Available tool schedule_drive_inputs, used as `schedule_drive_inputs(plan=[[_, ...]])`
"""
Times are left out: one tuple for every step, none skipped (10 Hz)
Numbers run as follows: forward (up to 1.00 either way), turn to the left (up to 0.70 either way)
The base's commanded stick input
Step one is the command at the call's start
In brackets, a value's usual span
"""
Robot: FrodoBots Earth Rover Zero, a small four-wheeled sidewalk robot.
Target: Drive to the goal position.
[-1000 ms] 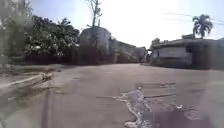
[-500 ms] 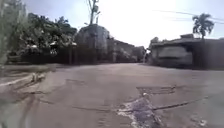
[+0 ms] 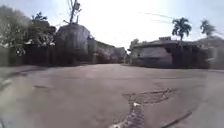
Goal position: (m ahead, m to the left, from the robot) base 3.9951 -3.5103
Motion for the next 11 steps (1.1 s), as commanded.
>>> schedule_drive_inputs(plan=[[1.00, 0.00], [0.48, 0.00], [0.00, 0.00], [0.00, 0.00], [0.00, 0.00], [0.00, 0.00], [0.00, 0.00], [0.00, 0.00], [0.00, 0.00], [0.06, 0.00], [0.46, 0.00]])
